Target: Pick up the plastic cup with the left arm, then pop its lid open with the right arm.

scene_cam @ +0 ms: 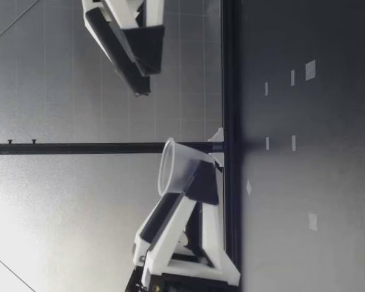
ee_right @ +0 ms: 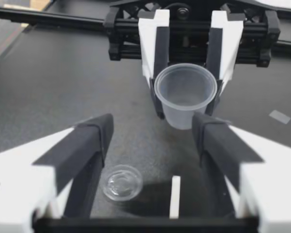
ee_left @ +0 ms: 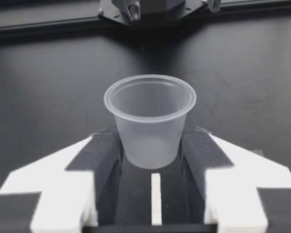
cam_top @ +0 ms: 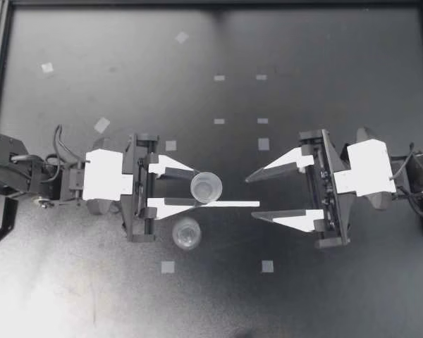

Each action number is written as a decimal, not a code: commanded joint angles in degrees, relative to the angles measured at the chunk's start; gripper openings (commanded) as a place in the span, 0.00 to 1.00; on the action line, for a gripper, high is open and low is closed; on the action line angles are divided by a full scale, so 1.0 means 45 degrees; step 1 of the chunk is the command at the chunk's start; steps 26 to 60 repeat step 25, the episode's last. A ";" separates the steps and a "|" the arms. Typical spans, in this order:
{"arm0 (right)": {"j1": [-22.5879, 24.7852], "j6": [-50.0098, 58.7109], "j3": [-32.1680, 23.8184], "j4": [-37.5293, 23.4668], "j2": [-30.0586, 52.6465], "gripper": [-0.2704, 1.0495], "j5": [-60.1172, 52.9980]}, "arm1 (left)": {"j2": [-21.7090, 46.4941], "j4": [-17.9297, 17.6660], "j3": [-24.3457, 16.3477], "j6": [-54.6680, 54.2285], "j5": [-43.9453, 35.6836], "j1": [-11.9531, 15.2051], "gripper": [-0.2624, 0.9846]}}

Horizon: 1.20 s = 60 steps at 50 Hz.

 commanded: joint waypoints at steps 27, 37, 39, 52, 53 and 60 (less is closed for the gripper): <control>-0.0078 0.0098 -0.0156 0.0039 -0.0137 0.71 -0.0195 | -0.0156 0.0020 -0.0156 -0.0020 -0.0059 0.0039 0.35; -0.0078 0.0098 -0.0156 0.0039 -0.0137 0.71 -0.0195 | -0.0156 0.0020 -0.0156 -0.0020 -0.0059 0.0039 0.35; -0.0078 0.0098 -0.0156 0.0039 -0.0137 0.71 -0.0195 | -0.0156 0.0020 -0.0156 -0.0020 -0.0059 0.0039 0.35; -0.0078 0.0098 -0.0156 0.0039 -0.0137 0.71 -0.0195 | -0.0156 0.0020 -0.0156 -0.0020 -0.0059 0.0039 0.35; -0.0078 0.0098 -0.0156 0.0039 -0.0137 0.71 -0.0195 | -0.0156 0.0020 -0.0156 -0.0020 -0.0059 0.0039 0.35; -0.0078 0.0098 -0.0156 0.0039 -0.0137 0.71 -0.0195 | -0.0156 0.0020 -0.0156 -0.0020 -0.0059 0.0039 0.35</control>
